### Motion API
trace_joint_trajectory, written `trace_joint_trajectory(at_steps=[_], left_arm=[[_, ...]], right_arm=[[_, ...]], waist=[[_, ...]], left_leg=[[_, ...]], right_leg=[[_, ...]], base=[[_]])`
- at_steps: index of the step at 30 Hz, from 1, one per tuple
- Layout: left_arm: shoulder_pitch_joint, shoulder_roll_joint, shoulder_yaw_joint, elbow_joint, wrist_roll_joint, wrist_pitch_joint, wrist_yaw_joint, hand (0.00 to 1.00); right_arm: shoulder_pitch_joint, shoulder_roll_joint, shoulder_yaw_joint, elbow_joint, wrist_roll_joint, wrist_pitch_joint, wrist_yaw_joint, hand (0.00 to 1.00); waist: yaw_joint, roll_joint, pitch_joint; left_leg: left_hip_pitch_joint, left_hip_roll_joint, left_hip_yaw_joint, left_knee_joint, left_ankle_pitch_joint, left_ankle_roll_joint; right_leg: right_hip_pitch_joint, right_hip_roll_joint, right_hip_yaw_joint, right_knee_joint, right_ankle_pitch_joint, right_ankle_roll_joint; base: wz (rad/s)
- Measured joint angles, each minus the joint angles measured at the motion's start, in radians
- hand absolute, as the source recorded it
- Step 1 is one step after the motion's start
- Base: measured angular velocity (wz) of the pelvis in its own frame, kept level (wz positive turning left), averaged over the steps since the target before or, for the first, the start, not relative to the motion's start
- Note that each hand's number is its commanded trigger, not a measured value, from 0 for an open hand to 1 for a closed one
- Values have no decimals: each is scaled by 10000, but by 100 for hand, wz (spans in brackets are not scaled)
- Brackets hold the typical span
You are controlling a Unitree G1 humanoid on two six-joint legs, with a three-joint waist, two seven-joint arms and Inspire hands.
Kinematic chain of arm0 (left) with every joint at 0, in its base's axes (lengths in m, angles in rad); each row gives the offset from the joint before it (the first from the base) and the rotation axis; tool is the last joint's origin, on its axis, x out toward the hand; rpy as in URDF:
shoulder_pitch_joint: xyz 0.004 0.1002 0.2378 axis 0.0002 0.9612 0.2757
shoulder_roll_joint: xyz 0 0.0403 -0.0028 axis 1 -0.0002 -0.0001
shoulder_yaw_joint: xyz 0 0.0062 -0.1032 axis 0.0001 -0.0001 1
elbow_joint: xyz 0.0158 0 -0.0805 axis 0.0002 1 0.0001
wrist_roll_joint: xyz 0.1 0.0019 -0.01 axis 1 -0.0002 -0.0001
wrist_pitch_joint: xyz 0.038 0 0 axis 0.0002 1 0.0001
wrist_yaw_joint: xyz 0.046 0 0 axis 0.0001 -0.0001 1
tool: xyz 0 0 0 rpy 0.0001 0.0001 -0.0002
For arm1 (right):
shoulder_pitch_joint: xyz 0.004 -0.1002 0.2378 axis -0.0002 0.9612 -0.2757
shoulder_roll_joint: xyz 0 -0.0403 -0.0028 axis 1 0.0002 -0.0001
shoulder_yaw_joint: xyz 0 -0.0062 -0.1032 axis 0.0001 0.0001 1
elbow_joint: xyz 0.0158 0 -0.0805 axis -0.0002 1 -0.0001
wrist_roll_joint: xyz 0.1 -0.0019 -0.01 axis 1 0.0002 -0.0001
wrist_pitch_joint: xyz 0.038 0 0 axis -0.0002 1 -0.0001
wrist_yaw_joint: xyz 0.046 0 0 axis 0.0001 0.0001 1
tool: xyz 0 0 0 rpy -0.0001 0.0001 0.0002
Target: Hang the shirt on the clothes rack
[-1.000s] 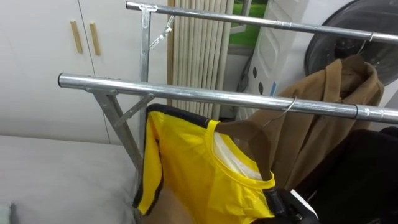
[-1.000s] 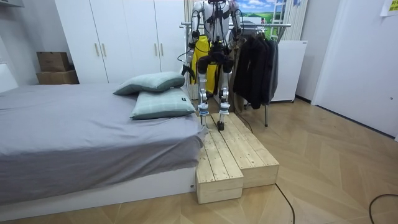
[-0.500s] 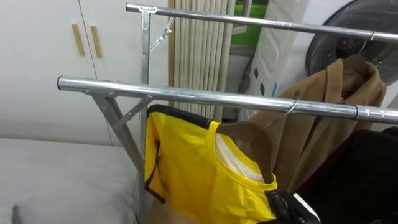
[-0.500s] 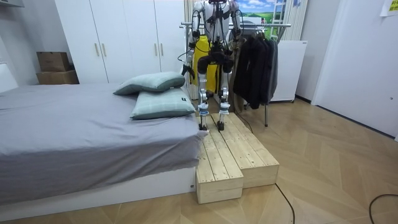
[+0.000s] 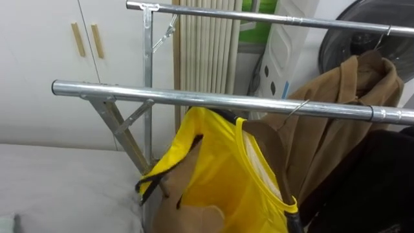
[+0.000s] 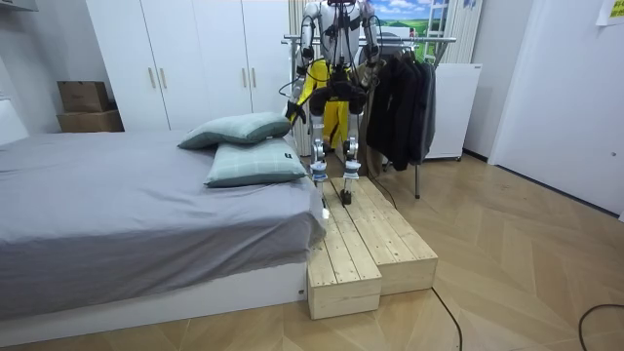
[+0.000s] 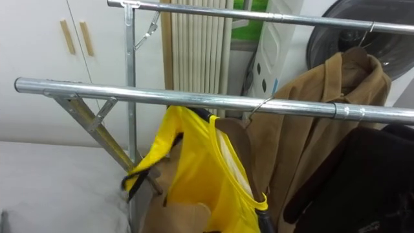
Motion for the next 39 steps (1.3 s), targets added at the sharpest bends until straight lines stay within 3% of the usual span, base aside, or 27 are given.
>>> trace_joint_trajectory(at_steps=[15,30,39], left_arm=[[26,-6,184,6,-57,-2,-121,0],[31,3,162,95,-102,-45,-197,0],[228,4,174,188,-108,-148,-193,0]], right_arm=[[50,0,13,19,-243,6,65,0],[44,1,40,-231,-1375,-16,-828,0],[87,-3,-33,-928,-1364,-15,-1488,0]], waist=[[-108,-7,32],[-112,34,31],[-156,50,32]], left_leg=[[1,2,43,-10,0,0],[9,1,66,-92,1,0],[145,12,280,-141,1,1]], right_leg=[[-39,38,141,17,-15,13],[-77,46,154,13,-19,8],[-52,94,389,23,-17,9]], base=[[0],[0],[-7]])
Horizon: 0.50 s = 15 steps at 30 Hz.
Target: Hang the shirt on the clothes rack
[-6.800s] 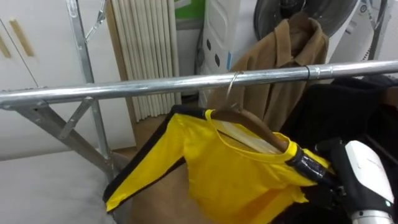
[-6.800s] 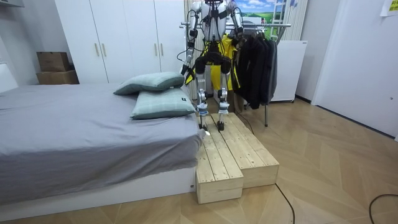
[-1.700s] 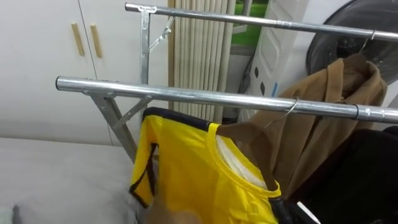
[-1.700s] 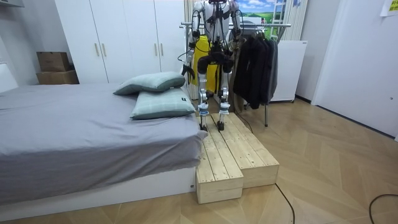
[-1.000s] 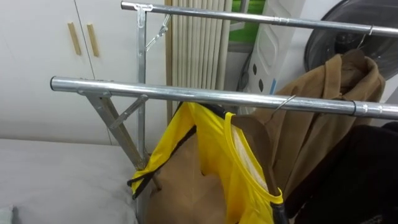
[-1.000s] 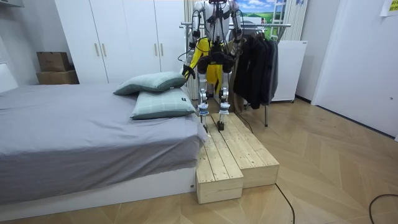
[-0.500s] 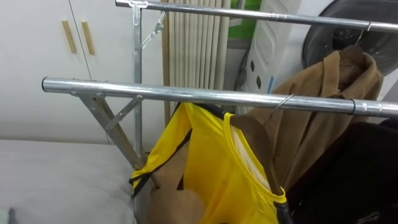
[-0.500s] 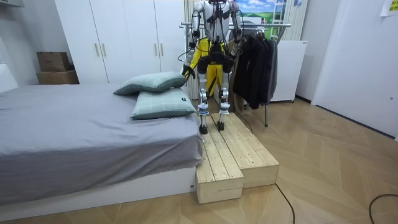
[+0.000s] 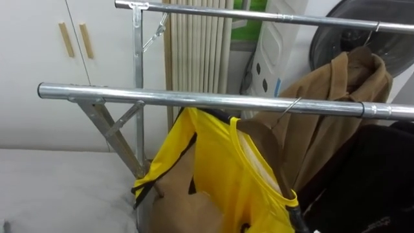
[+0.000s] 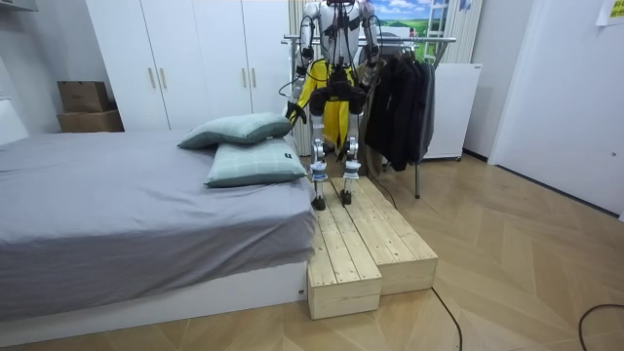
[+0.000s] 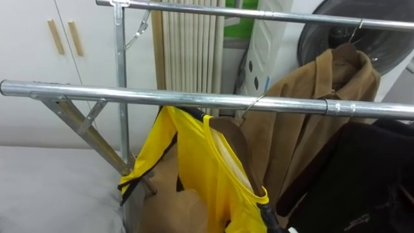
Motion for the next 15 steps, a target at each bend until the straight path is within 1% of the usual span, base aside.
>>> trace_joint_trajectory(at_steps=[5,9,12,15], left_arm=[[39,-1,-32,32,-16,2,2,0],[75,-14,-48,44,-15,4,-4,0],[78,-28,22,37,-44,5,-52,0],[85,-32,91,41,-672,3,-74,0]], right_arm=[[4,6,-15,180,920,-3,-523,0],[5,18,-43,585,1230,11,-637,0],[37,76,-320,942,1974,29,-646,0],[294,128,-398,988,3006,134,-723,0]], waist=[[-55,49,8],[-91,63,8],[-97,73,4],[-120,79,3]], left_leg=[[38,2,3,-8,0,0],[25,4,25,-9,0,0],[24,2,36,-14,-1,0],[37,3,35,-19,0,0]], right_leg=[[64,-3,-21,-16,0,0],[32,-1,-12,-9,0,0],[27,11,33,-12,-9,13],[31,11,34,-10,-8,12]], base=[[0],[0],[0],[0]])
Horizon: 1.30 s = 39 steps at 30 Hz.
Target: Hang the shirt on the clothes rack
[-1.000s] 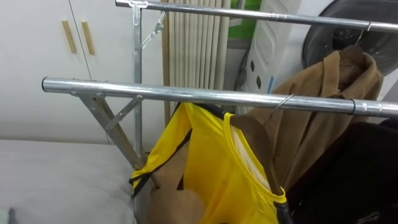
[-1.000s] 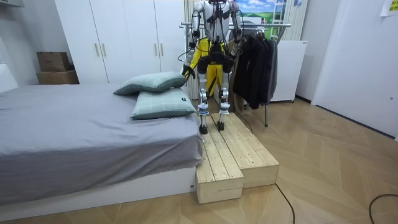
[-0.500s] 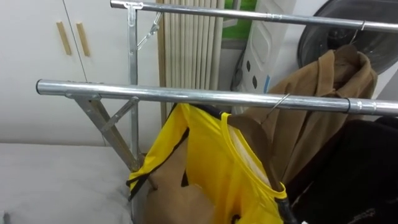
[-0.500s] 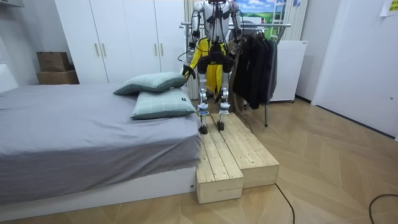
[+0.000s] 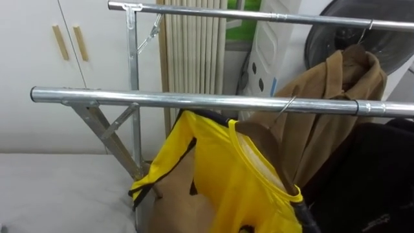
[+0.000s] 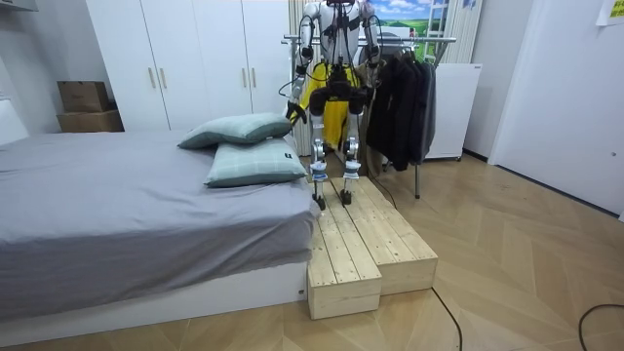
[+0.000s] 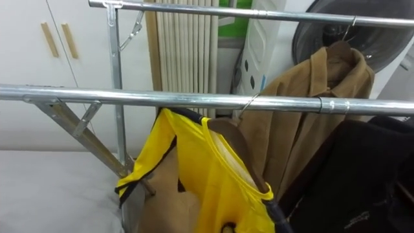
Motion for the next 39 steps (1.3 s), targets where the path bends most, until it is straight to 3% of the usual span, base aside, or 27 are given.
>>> trace_joint_trajectory(at_steps=[5,14,21,26,32,39], left_arm=[[54,-13,22,173,-723,-96,-197,0],[235,-226,407,211,-720,-136,-184,0],[246,-223,335,408,-857,-166,-128,0],[210,-220,273,534,-863,-165,-129,0],[262,-217,171,542,-926,-160,-114,0],[278,-239,14,597,-923,-154,163,0]], right_arm=[[436,280,-616,756,1722,8,-9,0],[1035,431,-1387,1987,2416,38,16,0],[1196,432,-1164,2476,2375,25,326,0],[1654,455,-1037,2616,1857,124,433,0],[1799,600,-704,2991,1764,221,442,0],[1859,649,-716,3559,1954,238,658,0]], waist=[[-191,154,13],[-669,321,-8],[-687,289,-14],[-691,204,35],[-692,205,41],[-702,278,-18]], left_leg=[[70,-1,-14,-1,-1,1],[19,-3,74,-19,-1,1],[145,-7,200,-36,-1,1],[165,-20,200,-59,-1,1],[177,-20,201,-67,-2,2],[178,-20,206,-74,-4,6]], right_leg=[[55,-5,14,-12,0,0],[-38,16,93,7,-10,4],[30,42,248,32,-16,16],[18,42,319,35,-21,24],[-42,82,481,28,4,24],[-50,95,506,10,32,28]], base=[[-3],[0],[-5],[-2],[-8],[-1]])
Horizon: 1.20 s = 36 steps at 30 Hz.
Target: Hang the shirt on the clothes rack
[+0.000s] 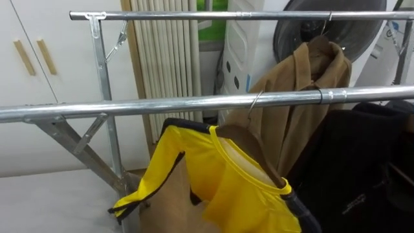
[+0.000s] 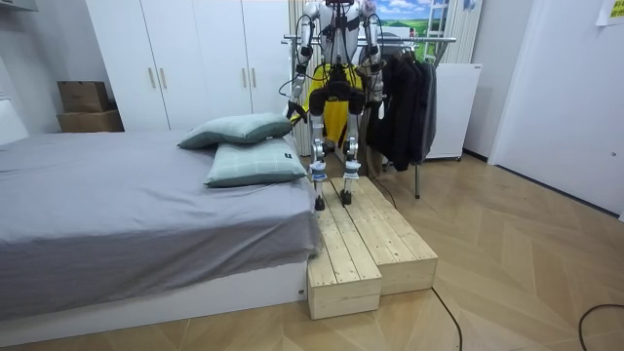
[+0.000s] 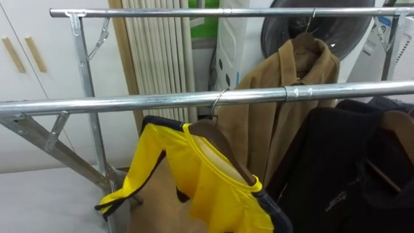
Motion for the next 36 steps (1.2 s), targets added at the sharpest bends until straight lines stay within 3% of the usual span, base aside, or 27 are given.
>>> trace_joint_trajectory(at_steps=[6,11,17,26,36], left_arm=[[3,-4,17,-3,4,240,-126,0],[45,-3,102,-1,9,436,-270,0],[42,-2,247,-5,34,651,-475,0],[0,-3,289,-8,-3,819,-811,0],[-1,-10,133,0,-429,830,-813,0]], right_arm=[[12,-2,-168,235,137,81,34,0],[99,-20,-401,383,243,120,98,0],[175,-26,-801,497,370,522,214,0],[166,-23,-803,513,589,815,183,0],[170,-29,-754,506,795,831,-12,0]], waist=[[-67,45,-43],[-288,95,-32],[-332,162,-45],[-344,172,-51],[-338,249,-44]], left_leg=[[0,4,-6,-74,-3,6],[-10,6,22,-87,-9,12],[-29,6,-7,-100,-10,13],[-27,5,29,-93,-10,13],[-27,6,14,-94,-9,12]], right_leg=[[-15,9,-23,-9,0,0],[-17,13,-23,-9,-1,1],[-50,16,-24,0,-3,2],[-53,14,-22,-10,-2,1],[-53,17,-8,-22,-3,2]], base=[[0],[0],[0],[0],[0]])
